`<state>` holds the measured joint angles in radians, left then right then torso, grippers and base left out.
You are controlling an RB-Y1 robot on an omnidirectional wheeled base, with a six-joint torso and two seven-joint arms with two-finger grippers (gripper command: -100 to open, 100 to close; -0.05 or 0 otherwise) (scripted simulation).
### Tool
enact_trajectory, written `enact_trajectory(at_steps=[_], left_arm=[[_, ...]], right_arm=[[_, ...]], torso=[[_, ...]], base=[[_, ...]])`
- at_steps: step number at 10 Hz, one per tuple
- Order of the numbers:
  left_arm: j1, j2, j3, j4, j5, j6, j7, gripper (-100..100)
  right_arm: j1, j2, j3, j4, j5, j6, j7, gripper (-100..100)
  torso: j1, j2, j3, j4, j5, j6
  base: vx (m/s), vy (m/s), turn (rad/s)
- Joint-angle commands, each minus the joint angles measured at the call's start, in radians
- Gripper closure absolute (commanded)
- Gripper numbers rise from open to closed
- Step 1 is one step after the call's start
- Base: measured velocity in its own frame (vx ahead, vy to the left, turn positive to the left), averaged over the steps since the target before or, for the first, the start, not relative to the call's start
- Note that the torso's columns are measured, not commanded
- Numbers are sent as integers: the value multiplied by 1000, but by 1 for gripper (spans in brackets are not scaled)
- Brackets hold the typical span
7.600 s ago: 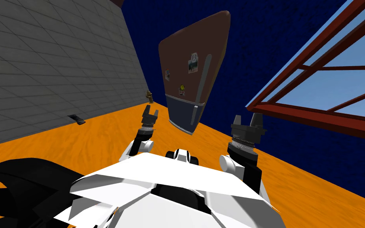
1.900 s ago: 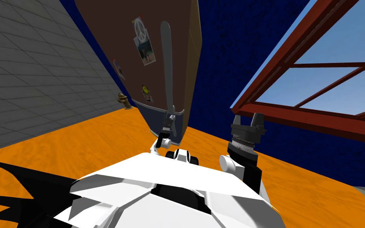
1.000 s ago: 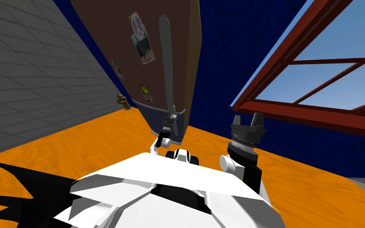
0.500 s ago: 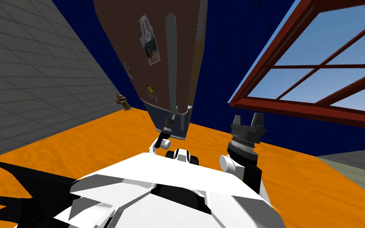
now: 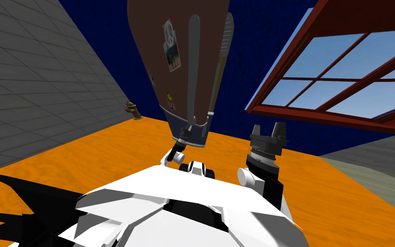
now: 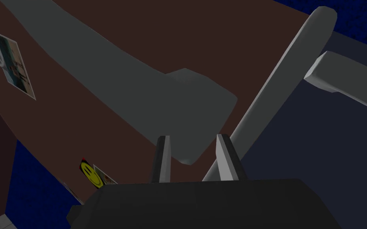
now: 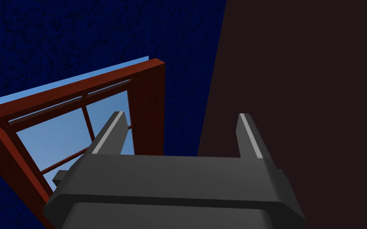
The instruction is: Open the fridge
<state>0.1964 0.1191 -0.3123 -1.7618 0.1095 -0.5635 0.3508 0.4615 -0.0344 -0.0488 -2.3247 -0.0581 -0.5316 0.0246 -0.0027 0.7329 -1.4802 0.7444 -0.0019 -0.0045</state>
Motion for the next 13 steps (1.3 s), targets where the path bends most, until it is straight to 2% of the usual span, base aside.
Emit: enact_trajectory(at_steps=[1, 2, 4, 5, 7, 8, 10, 11, 13], left_arm=[[13, 42, -31, -29, -2, -11, 31, 100], [13, 42, -31, -29, -2, -11, 31, 100], [25, 83, -62, -59, -3, -22, 63, 100], [25, 83, -62, -59, -3, -22, 63, 100], [38, 125, -93, -88, -5, -33, 94, 100], [38, 125, -93, -88, -5, -33, 94, 100], [51, 167, -124, -117, -7, -45, 126, 100], [51, 167, -124, -117, -7, -45, 126, 100], [63, 208, -155, -147, -8, -56, 157, 100]], right_arm=[[0, 0, 0, 0, 0, 0, 0, 0], [0, 0, 0, 0, 0, 0, 0, 0], [0, 0, 0, 0, 0, 0, 0, 0], [0, 0, 0, 0, 0, 0, 0, 0], [0, 0, 0, 0, 0, 0, 0, 0], [0, 0, 0, 0, 0, 0, 0, 0], [0, 0, 0, 0, 0, 0, 0, 0], [0, 0, 0, 0, 0, 0, 0, 0], [0, 0, 0, 0, 0, 0, 0, 0]], torso=[[-2, -1, -1, -4, -1, 4], [6, 2, 1, -4, 1, 4], [12, 4, 2, -2, 3, 0], [15, 5, 2, -1, 4, 0], [15, 4, 2, -1, 4, -1], [13, 4, 2, 0, 4, 0], [12, 1, -1, 1, 3, -1], [14, 5, 1, 1, 4, 0], [10, 5, 2, 1, 3, 0]], base=[[-106, 261, -144], [-103, 228, -87], [-119, 234, -93], [-152, 234, -62], [-160, 253, -81], [-133, 209, -56], [-130, 263, -89], [-118, 234, -54], [-148, 252, -91]])
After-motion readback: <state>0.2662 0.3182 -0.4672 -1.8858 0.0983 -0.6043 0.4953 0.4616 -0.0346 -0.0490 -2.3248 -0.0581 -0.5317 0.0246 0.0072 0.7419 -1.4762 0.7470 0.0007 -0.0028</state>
